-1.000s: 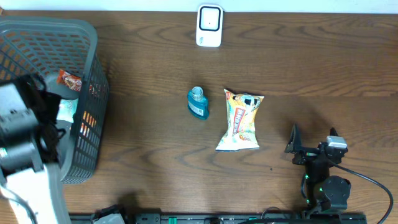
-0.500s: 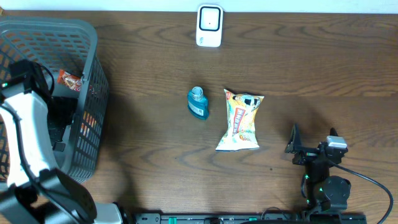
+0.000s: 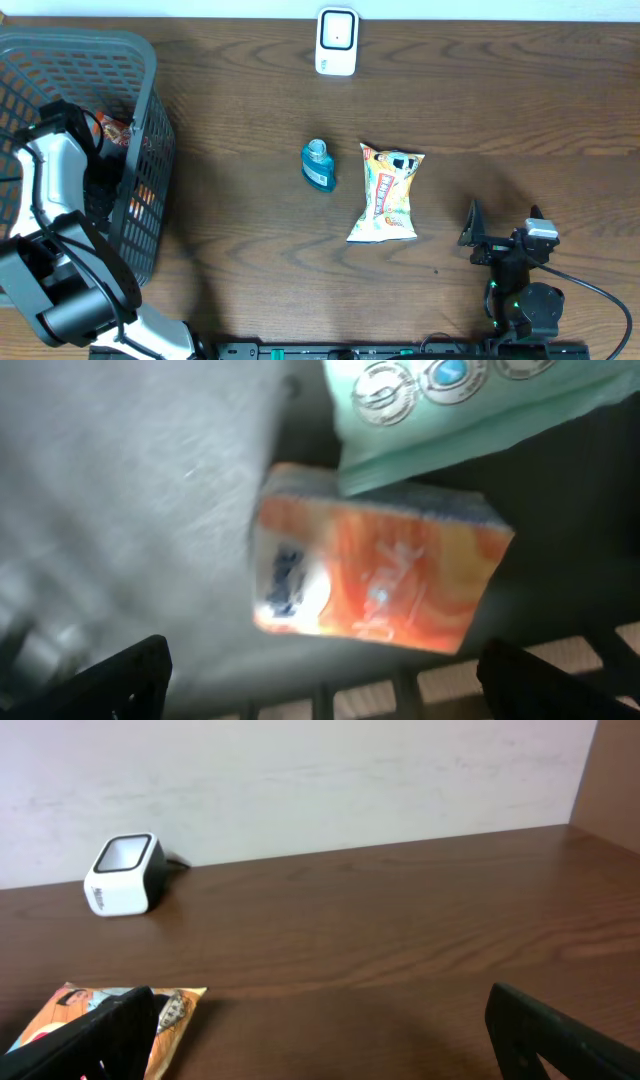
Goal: Scan the item barcode
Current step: 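Reach the left gripper into the basket and grasp the small orange packet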
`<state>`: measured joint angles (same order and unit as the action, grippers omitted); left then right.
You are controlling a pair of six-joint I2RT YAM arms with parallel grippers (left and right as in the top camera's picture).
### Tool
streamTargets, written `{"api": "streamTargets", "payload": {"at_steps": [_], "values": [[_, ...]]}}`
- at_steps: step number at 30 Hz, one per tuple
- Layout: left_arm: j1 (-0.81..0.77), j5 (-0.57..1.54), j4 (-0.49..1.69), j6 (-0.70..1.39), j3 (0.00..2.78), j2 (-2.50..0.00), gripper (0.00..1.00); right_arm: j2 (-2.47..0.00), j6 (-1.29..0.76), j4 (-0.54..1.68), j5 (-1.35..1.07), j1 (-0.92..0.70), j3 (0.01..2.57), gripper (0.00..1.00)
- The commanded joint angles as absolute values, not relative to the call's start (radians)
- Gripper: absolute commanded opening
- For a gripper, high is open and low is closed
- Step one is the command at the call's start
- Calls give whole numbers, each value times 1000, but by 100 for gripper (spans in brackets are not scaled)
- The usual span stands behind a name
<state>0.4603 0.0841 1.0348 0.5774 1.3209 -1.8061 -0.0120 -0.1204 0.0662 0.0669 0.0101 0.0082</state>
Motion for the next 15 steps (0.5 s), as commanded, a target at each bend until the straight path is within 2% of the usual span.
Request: {"api": "streamTargets", "payload": {"at_steps": [1,12,14,15], "values": [[463,109,1000,531,1267,-1815,98,-7,-107,68,69,-2,6,99],[464,96,793,532,1060,-1815,100,-7,-107,68,69,-2,6,99],[464,81,794,532,1059,-1814,91,-7,-107,68,69,-2,6,99],[464,70,794,531,1061,-1813,82,-7,-107,68,69,-2,6,99]]}}
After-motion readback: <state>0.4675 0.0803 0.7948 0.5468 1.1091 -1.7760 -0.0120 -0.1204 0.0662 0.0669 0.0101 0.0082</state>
